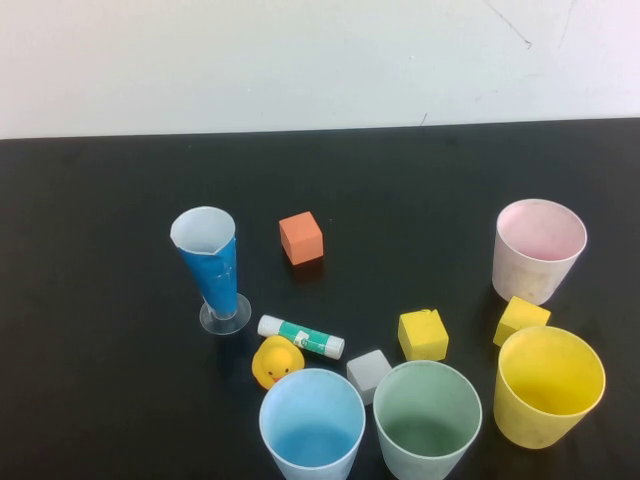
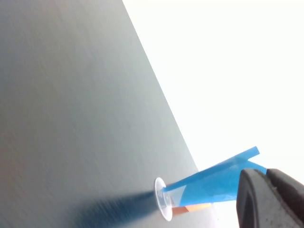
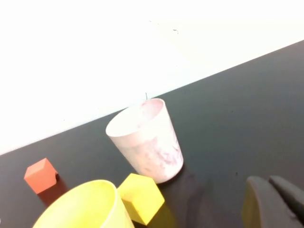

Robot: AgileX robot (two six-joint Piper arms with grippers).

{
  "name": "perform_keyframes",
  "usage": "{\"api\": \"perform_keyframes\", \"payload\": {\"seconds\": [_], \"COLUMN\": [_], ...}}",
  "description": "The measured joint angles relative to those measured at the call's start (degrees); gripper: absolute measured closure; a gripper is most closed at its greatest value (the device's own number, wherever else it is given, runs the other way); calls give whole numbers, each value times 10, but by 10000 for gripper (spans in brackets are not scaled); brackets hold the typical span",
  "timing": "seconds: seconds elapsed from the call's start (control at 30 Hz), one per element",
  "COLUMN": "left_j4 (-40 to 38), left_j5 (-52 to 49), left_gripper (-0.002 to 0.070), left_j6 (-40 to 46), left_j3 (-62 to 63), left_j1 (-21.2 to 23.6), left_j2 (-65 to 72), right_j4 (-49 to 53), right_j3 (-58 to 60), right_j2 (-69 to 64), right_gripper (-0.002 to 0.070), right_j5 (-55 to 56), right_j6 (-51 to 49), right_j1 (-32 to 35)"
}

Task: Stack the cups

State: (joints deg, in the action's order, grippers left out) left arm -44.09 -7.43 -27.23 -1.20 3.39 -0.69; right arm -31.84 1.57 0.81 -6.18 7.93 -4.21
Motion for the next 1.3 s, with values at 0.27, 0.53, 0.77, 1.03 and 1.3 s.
{"api": "perform_keyframes", "payload": {"seconds": [0.27,0.53,0.77,1.03,1.3], "left_j4": [14,76,128,251,325], "left_j5": [-80,-315,-522,-587,-589], "left_gripper": [676,676,676,676,659], "left_j6": [183,415,506,485,430], "left_j3": [48,321,536,653,696], "left_j1": [0,0,-74,-224,-364], "left_j2": [4,211,442,635,758], "right_j4": [0,-1,-2,-5,-18], "right_j3": [0,0,0,0,0], "right_j2": [0,0,-6,-6,-6], "right_gripper": [679,679,679,679,679], "right_j5": [13,-47,-53,-68,-93], "right_j6": [6,17,17,9,6], "right_j1": [0,0,0,0,0]}}
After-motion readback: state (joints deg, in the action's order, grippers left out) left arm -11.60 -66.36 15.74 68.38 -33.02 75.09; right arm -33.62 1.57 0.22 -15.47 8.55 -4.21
